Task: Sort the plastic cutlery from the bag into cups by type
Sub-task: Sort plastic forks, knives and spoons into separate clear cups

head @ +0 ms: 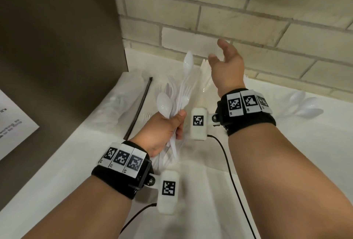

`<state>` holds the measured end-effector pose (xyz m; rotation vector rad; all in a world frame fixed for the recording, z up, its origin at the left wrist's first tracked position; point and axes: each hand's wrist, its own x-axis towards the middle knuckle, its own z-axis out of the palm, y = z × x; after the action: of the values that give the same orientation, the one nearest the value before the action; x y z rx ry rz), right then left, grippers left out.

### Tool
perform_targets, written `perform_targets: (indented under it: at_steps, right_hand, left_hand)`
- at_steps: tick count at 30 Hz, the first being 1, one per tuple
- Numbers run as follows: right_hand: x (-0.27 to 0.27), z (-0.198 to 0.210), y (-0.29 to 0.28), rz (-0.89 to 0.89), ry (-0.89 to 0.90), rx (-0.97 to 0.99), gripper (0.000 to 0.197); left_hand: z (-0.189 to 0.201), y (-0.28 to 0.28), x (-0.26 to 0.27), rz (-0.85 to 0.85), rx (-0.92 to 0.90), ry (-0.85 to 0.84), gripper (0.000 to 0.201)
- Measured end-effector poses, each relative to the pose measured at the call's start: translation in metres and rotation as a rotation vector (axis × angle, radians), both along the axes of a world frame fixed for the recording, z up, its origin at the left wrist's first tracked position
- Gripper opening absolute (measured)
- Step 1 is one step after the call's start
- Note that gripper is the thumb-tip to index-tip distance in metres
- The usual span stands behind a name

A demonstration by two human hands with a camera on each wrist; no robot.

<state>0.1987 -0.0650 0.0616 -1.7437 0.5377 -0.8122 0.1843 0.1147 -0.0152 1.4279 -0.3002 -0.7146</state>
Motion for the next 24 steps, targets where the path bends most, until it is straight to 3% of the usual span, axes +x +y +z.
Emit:
perform_targets:
  at_steps: [4, 6, 9, 13, 17, 19, 21, 24]
  right_hand:
    - [-0.025, 0.017, 0.025, 0.261, -0.125, 0.002, 0.028]
    - [-0.033, 0.016, 0.034, 0.334, -0.068, -0.032, 0.027]
    - [-0.046, 0.007, 0.038, 0.361, 0.015, -0.017, 0.022]
    - [-0.063, -0.004, 0.041, 0.427, 0.140, -0.003, 0.029]
    - [-0.073, -0.009, 0.038, 0.328, 0.158, 0.017, 0.036]
    - [-0.078, -0.014, 0.036, 0.258, 0.213, 0.020, 0.029]
    - [-0.083, -0.018, 0.038, 0.282, 0.260, 0.021, 0.019]
    - [-0.087, -0.021, 0.043, 0.296, 0.257, 0.070, 0.021]
  left_hand:
    - [0.003, -0.004, -0.005, -0.054, 0.015, -0.024, 0.037]
    - [0.005, -0.006, -0.007, -0.087, 0.003, -0.038, 0.040]
    - [0.013, -0.008, -0.013, -0.081, -0.018, -0.064, 0.026]
    - [0.018, -0.011, -0.016, -0.096, -0.033, -0.068, 0.025]
    - [0.021, -0.012, -0.019, -0.047, -0.098, 0.003, 0.018]
    - [0.022, -0.013, -0.019, -0.025, -0.104, -0.005, 0.018]
    - [0.024, -0.013, -0.020, -0.032, -0.106, -0.005, 0.020]
    - [0.026, -0.015, -0.023, -0.046, -0.167, 0.062, 0.020]
